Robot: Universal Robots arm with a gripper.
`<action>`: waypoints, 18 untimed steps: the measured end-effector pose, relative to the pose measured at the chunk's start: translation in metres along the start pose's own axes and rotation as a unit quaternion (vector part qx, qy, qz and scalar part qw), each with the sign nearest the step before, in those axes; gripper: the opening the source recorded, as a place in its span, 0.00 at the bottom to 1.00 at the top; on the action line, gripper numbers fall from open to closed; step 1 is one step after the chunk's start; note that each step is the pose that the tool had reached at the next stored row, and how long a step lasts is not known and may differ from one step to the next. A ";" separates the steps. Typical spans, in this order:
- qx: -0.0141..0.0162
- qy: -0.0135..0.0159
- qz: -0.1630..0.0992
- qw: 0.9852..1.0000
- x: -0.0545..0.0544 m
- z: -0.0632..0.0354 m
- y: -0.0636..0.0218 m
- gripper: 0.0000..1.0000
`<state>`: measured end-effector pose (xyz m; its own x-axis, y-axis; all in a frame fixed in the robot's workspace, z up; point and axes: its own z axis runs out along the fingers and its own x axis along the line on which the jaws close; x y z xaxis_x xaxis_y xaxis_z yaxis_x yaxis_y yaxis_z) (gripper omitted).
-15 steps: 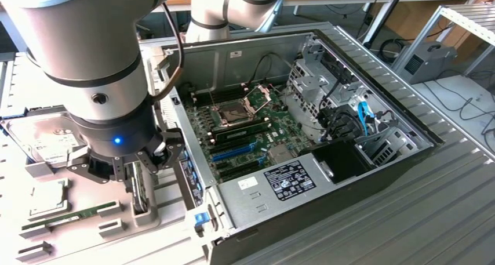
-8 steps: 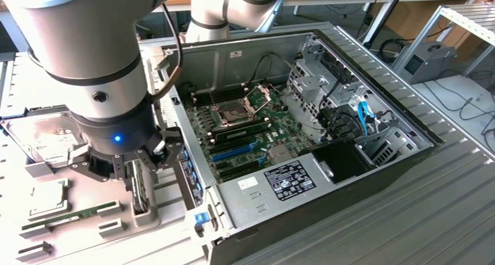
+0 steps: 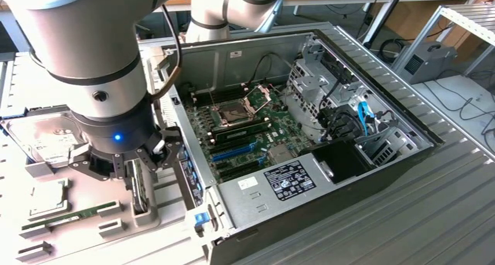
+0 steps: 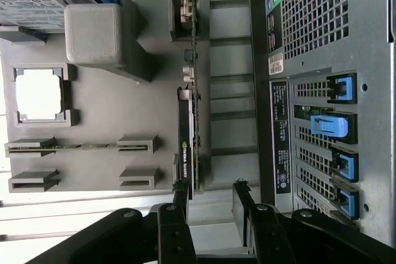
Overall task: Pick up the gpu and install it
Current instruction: 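Pick up the gpu and move the gpu toward the slot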
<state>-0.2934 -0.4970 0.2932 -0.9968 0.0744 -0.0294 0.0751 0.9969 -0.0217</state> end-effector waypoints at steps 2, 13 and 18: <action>0.001 0.000 0.000 1.000 0.000 0.0010 0.0016 0.42; 0.003 0.000 0.000 1.000 0.002 0.0050 0.0084 0.42; 0.003 0.000 0.000 1.000 0.005 0.0061 0.0153 0.42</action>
<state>-0.2974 -0.4815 0.2865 -0.9968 0.0745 -0.0300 0.0754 0.9967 -0.0285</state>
